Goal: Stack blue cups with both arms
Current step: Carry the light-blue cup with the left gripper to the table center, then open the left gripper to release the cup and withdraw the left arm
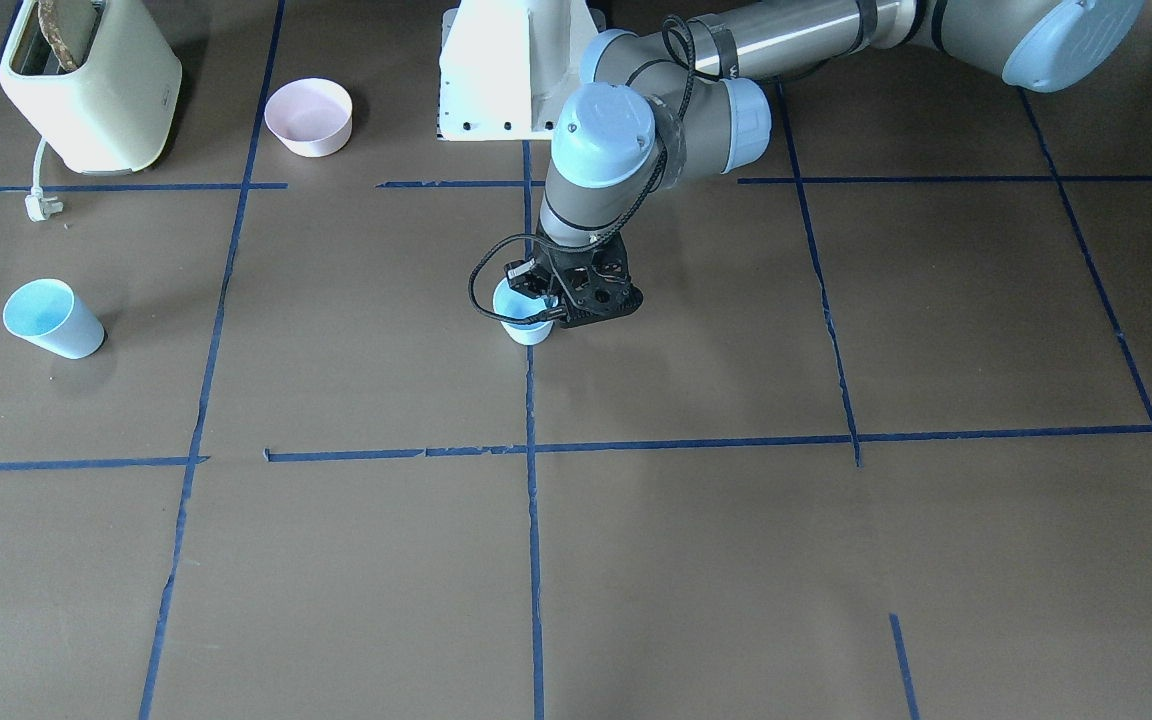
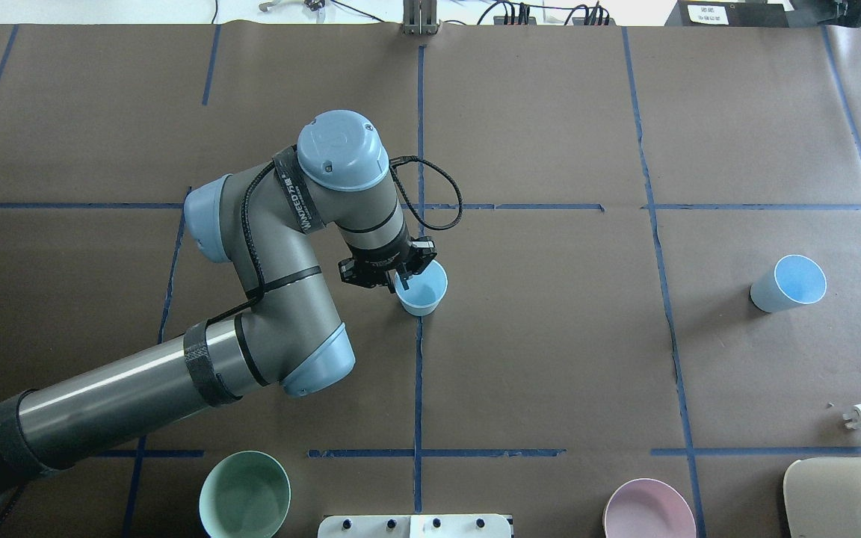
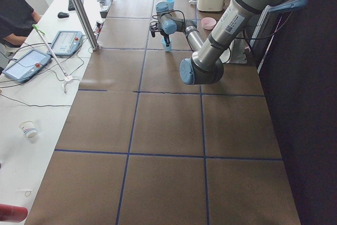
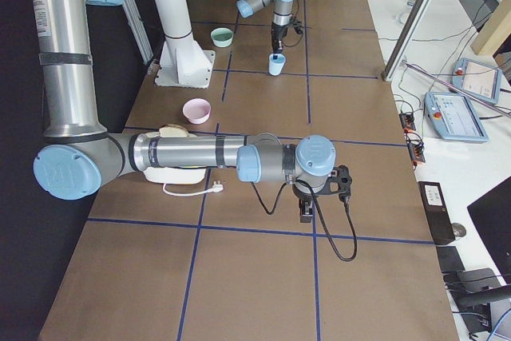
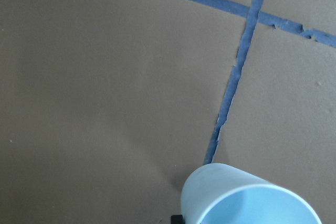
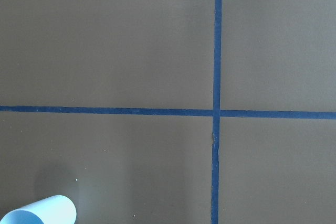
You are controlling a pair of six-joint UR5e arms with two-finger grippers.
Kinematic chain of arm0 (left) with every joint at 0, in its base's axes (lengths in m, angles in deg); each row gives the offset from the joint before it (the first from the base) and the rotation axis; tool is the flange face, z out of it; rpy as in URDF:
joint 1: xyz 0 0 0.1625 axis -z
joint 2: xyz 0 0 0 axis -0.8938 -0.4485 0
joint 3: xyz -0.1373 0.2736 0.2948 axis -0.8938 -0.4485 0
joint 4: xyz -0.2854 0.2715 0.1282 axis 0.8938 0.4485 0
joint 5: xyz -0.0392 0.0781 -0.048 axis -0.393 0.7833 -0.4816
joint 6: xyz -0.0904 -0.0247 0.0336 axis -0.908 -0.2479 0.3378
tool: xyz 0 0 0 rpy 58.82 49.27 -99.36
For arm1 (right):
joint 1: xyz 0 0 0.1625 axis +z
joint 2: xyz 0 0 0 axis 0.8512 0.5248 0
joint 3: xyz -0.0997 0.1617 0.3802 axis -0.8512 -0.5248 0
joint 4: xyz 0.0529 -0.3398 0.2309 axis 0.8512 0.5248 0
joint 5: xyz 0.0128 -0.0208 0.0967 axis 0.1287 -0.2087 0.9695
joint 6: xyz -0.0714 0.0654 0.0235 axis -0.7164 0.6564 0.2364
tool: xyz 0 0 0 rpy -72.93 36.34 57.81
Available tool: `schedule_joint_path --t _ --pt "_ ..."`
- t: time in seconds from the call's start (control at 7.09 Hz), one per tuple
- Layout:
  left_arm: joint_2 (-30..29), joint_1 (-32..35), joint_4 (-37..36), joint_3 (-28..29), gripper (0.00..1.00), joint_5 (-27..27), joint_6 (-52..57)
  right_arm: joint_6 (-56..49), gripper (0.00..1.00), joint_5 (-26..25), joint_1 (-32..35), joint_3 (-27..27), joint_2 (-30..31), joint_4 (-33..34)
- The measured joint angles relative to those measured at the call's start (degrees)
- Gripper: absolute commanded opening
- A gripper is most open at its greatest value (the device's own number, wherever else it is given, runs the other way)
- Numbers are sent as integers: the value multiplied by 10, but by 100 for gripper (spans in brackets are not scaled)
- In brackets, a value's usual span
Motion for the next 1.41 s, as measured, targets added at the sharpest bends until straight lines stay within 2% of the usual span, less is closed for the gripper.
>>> schedule_joint_path --t 0.28,0.42,0.71,0.99,1.27,1.41 --pt "3 0 -1 -7 100 16 1 0 100 0 0 -1 -1 1" --pt "14 0 -1 -29 100 19 1 0 100 0 -1 -1 -1 1" --pt "72 3 -21 -139 100 17 1 0 100 1 -2 -1 -16 3" --pt "104 16 -106 -249 100 16 10 20 100 2 -11 4 -19 1" --pt "110 53 -220 -327 100 11 68 106 100 -2 -53 64 4 -6" --pt "116 74 -266 -355 100 7 106 149 100 -6 -78 91 24 -33"
